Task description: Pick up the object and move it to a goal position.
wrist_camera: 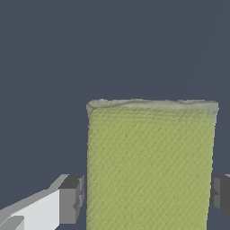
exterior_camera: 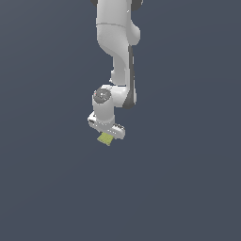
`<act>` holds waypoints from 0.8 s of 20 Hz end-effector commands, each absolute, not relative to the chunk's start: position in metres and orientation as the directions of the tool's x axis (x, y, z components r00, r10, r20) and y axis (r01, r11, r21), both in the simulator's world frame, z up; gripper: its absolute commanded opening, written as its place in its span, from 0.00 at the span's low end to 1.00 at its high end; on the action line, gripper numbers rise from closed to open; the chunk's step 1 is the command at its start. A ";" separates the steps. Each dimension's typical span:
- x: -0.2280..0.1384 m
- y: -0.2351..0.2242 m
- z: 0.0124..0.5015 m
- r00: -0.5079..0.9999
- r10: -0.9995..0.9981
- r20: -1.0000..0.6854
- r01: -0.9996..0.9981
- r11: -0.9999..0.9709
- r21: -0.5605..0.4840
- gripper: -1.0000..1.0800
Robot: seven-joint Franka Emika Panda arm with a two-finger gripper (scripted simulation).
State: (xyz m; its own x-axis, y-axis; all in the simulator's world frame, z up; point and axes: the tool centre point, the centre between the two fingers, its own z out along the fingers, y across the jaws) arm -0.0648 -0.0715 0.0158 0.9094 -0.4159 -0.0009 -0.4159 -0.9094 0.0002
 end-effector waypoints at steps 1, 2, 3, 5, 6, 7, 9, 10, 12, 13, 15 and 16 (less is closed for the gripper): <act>-0.064 -0.072 0.011 0.909 -0.416 0.000 -0.416 -0.909 0.000 0.96; -0.064 -0.072 0.010 0.909 -0.416 0.000 -0.416 -0.909 0.000 0.96; -0.064 -0.072 0.010 0.909 -0.416 0.000 -0.416 -0.909 0.000 0.96; -0.064 -0.072 0.010 0.909 -0.416 0.000 -0.416 -0.909 0.000 0.00; -0.064 -0.072 0.010 0.909 -0.416 0.000 -0.416 -0.909 0.000 0.00; -0.064 -0.072 0.010 0.909 -0.416 0.000 -0.416 -0.909 0.000 0.00; -0.064 -0.072 0.010 0.909 -0.416 0.000 -0.416 -0.909 0.000 0.00; -0.064 -0.072 0.010 0.909 -0.416 0.000 -0.416 -0.909 0.000 0.00; -0.064 -0.072 0.010 0.909 -0.416 0.000 -0.416 -0.909 0.000 0.00; -0.064 -0.072 0.010 0.909 -0.416 0.000 -0.416 -0.909 0.000 0.00; -0.063 -0.071 0.012 0.909 -0.417 0.002 -0.417 -0.909 -0.001 0.00; -0.063 -0.070 0.012 0.909 -0.417 0.002 -0.417 -0.909 -0.001 0.00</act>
